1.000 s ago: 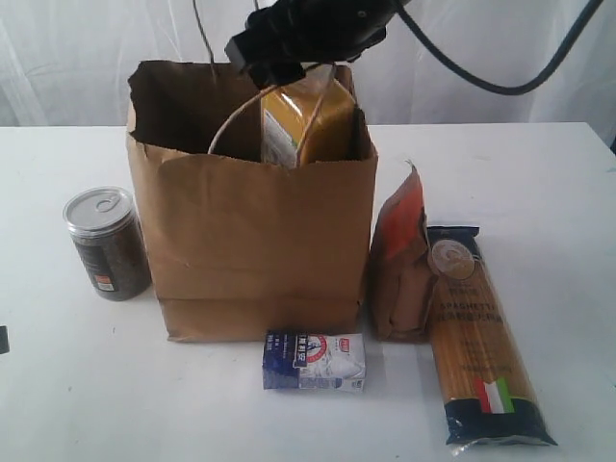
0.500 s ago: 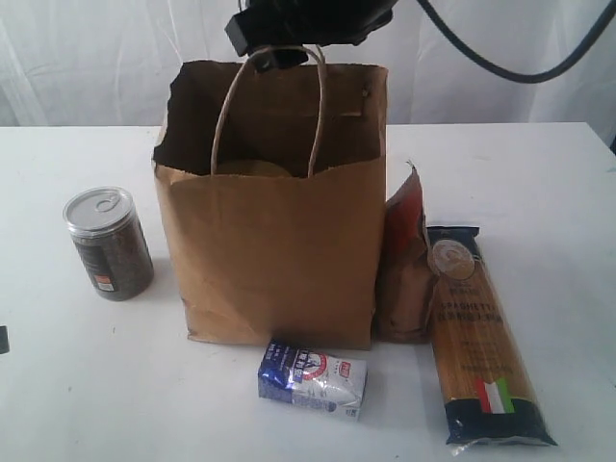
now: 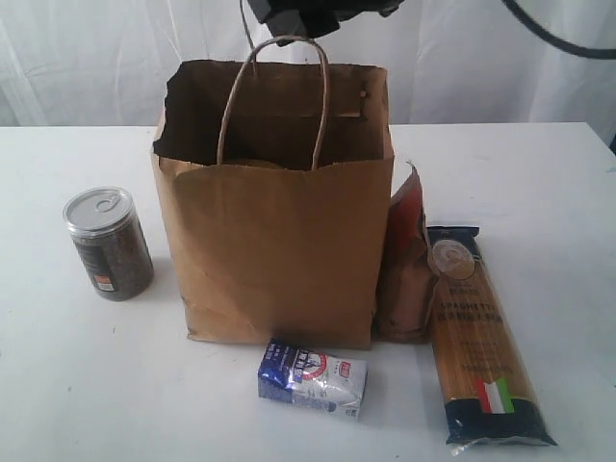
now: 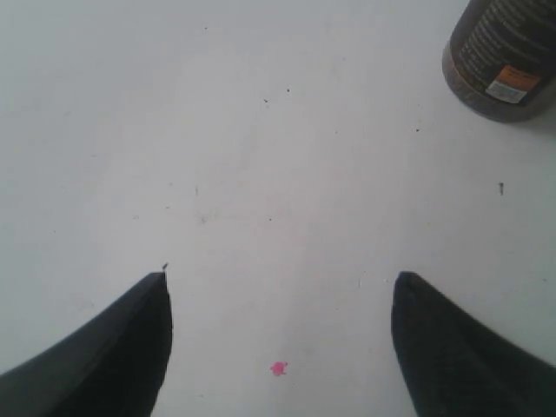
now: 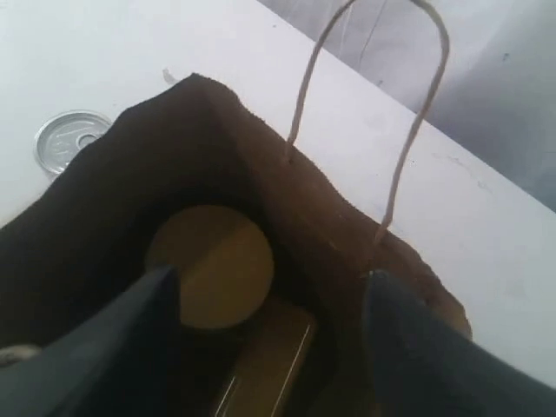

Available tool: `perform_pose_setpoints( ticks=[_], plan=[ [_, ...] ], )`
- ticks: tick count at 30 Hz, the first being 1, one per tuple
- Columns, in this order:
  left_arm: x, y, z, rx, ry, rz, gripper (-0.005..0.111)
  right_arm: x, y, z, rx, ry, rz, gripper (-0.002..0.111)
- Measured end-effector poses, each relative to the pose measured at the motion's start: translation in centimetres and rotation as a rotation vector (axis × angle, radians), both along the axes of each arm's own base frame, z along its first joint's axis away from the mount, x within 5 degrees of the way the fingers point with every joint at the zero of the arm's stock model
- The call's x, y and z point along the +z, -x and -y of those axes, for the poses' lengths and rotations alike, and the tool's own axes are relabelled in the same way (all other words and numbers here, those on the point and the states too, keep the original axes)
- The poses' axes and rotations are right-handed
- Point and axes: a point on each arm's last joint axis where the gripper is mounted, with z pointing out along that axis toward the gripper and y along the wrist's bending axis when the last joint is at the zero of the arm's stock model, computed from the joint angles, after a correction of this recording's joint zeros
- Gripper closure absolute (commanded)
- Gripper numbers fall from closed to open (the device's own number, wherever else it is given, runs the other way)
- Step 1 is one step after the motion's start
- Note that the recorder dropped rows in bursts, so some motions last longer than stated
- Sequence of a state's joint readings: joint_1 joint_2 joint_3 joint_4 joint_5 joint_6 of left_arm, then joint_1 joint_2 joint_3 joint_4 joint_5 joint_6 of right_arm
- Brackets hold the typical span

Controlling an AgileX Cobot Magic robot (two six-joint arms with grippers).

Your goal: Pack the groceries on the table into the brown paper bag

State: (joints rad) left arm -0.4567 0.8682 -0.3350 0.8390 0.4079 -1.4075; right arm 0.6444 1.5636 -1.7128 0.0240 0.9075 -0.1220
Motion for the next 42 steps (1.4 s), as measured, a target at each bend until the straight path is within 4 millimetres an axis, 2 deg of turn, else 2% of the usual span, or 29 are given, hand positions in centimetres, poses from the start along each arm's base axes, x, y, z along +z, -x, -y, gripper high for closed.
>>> perform_pose_setpoints(
  ticks=[5, 9, 19, 23, 28, 32, 36, 42],
  plan=[
    [0.1, -0.2, 0.3, -0.045, 0.009, 0.02, 0.035, 1.8, 2.4, 1.8, -0.001, -0.023, 0.037, 0.051],
    [0.2, -0.3, 0.5, -0.069, 0.017, 0.031, 0.035, 1.9, 4.7, 3.7, -0.004, -0.019, 0.051, 0.051],
    [0.3, -0.3, 0.8, -0.097, 0.026, 0.044, 0.035, 1.7, 11.4, 9.2, -0.073, -0.073, 0.093, 0.051],
    [0.3, -0.4, 1.0, -0.137, 0.017, 0.055, 0.035, 0.7, 13.9, 11.1, -0.075, -0.034, 0.052, 0.051],
    [1.0, -0.8, 1.3, -0.162, 0.029, 0.086, 0.035, -1.1, 15.9, 12.7, -0.073, 0.003, 0.015, 0.051],
    [3.3, -1.8, 2.0, -0.221, 0.037, 0.193, 0.033, -1.9, 17.1, 13.4, -0.068, -0.008, 0.008, 0.051],
    [5.3, -3.0, 2.5, -0.256, -0.005, 0.262, 0.025, -2.3, 18.3, 14.2, -0.063, -0.032, 0.016, 0.051],
    [4.7, -5.2, 3.4, -0.319, -0.112, 0.223, 0.018, -2.2, 20.1, 15.5, -0.06, -0.071, 0.055, 0.051]
  ],
)
